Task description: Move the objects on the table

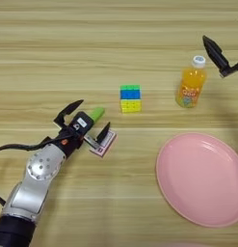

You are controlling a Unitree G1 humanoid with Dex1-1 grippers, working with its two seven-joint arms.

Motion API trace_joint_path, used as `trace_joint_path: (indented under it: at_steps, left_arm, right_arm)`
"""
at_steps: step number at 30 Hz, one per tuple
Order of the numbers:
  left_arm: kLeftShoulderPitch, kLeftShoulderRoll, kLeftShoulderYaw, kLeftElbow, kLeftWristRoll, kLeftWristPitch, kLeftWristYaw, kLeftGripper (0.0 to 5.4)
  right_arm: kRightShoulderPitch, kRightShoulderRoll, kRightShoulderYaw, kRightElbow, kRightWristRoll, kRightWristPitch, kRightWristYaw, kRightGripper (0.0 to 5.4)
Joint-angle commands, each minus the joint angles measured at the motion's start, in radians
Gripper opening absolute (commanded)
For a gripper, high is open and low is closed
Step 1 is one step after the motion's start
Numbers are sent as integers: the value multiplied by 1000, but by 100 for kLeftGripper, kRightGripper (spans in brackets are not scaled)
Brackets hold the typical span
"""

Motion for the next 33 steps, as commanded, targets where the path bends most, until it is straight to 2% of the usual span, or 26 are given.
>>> trace_joint_path:
  at_steps: [1,8,14,19,22,26,33]
  left_arm:
    - [15,-1,-6,-19,-12,17,-11,537]
    - [3,18,28,-26,-10,18,1,537]
    - [-3,37,86,-23,-12,10,24,537]
    - [-14,36,120,-12,-7,-2,62,537]
    - [-15,39,114,7,11,-7,75,537]
    - [-10,30,96,7,5,-6,60,537]
    - [-21,27,73,52,-8,-19,41,537]
  right_arm:
    - [-22,7,-5,-1,-8,-12,-5,540]
    - [-24,10,-6,4,-8,-16,-5,540]
    - [-25,15,-3,13,-9,-19,-6,540]
    - [-22,20,-4,13,-9,-22,-8,540]
    - [-16,29,-10,10,-23,-42,-29,540]
    - [-9,52,-25,6,-53,-75,-91,540]
    - [-11,70,-32,12,-70,-106,-133,540]
